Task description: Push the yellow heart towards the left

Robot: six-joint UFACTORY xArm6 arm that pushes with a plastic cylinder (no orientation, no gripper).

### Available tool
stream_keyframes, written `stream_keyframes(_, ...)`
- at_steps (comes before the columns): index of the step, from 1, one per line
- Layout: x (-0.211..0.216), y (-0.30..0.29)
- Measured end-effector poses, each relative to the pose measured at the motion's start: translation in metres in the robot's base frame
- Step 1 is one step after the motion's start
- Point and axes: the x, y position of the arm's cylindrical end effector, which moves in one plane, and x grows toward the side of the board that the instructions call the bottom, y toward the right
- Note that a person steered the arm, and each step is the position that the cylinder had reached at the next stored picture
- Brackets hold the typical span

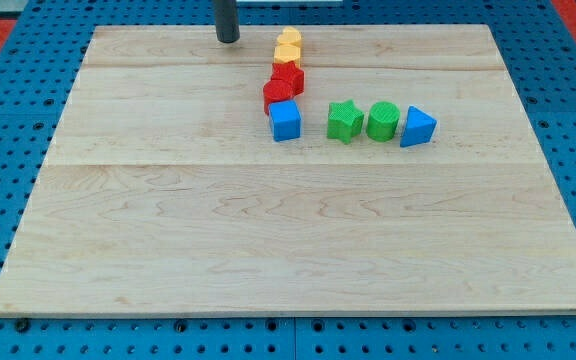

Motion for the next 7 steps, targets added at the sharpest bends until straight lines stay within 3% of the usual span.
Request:
stream_keyframes(2,-0.019,0.027)
stream_keyframes(4,-0.020,0.138)
stream_keyframes(6,0.016,0.150)
stream_keyframes(7,0.002,0.150)
